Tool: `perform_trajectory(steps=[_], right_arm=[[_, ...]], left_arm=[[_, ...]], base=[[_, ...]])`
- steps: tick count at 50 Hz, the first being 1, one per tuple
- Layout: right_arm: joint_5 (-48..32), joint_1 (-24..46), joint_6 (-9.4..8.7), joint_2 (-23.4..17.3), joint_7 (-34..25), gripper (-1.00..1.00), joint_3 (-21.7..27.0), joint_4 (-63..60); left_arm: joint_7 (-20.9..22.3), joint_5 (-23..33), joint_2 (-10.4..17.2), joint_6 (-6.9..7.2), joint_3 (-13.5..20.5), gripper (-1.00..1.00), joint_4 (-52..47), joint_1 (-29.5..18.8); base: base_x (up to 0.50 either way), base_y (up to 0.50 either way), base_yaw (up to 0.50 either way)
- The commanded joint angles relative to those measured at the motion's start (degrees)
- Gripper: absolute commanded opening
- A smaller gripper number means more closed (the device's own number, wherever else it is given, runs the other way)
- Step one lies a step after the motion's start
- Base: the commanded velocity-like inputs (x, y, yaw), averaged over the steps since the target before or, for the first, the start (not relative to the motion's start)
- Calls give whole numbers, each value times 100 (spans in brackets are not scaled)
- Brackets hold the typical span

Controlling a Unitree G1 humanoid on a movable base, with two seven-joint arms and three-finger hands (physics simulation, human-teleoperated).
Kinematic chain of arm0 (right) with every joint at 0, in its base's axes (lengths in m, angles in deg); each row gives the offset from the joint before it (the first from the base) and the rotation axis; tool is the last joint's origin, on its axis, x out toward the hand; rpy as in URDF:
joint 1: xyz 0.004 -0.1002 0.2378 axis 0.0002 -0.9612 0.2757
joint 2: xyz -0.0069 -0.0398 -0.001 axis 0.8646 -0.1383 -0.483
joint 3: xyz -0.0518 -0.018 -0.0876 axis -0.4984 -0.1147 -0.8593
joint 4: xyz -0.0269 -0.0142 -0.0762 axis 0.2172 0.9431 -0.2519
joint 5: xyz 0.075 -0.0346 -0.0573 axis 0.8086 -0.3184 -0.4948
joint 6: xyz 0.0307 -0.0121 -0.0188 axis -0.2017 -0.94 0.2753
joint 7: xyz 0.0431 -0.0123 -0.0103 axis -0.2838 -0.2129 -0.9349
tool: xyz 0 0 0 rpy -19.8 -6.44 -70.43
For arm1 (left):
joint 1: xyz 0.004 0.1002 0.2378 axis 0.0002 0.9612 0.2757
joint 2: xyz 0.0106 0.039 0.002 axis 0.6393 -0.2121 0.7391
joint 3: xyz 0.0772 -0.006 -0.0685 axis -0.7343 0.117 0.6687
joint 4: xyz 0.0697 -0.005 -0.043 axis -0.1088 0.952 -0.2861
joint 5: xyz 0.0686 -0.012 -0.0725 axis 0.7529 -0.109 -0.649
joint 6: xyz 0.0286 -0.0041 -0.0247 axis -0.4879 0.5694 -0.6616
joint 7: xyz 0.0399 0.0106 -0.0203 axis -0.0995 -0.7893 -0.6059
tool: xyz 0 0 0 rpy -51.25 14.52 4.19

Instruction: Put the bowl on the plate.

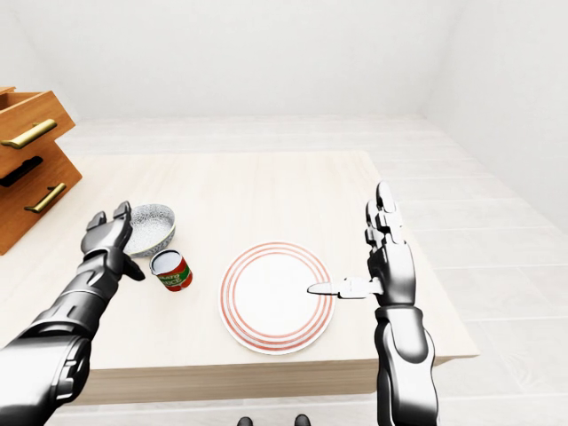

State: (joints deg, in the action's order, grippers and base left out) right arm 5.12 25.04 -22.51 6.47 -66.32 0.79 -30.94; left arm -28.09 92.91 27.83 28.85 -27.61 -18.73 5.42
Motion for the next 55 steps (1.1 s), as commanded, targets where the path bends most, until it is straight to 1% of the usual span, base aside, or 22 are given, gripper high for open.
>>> perform_trajectory(steps=[1,13,30,36,49,55], right_arm=[[5,6,0,-9,9,100,-9,37],[13,-19,0,-15,4,100,9,-23],[7,-33,0,-16,-5,100,51,-139],[-5,-54,0,-2,-14,100,45,-145],[10,-104,0,10,-26,100,57,-213],[-23,-80,0,18,-24,100,46,-60]], left_arm=[[-142,-18,-51,0,-99,100,223,-58],[-184,-11,-109,0,-137,100,248,-70],[-413,183,-189,0,-262,100,361,-97],[-281,374,-196,0,-394,100,374,35],[-268,492,-215,0,-344,100,402,75],[-303,532,-253,0,-342,100,465,102]], base=[[0,0,0],[0,0,0],[0,0,0],[0,0,0],[0,0,0],[0,0,0]])
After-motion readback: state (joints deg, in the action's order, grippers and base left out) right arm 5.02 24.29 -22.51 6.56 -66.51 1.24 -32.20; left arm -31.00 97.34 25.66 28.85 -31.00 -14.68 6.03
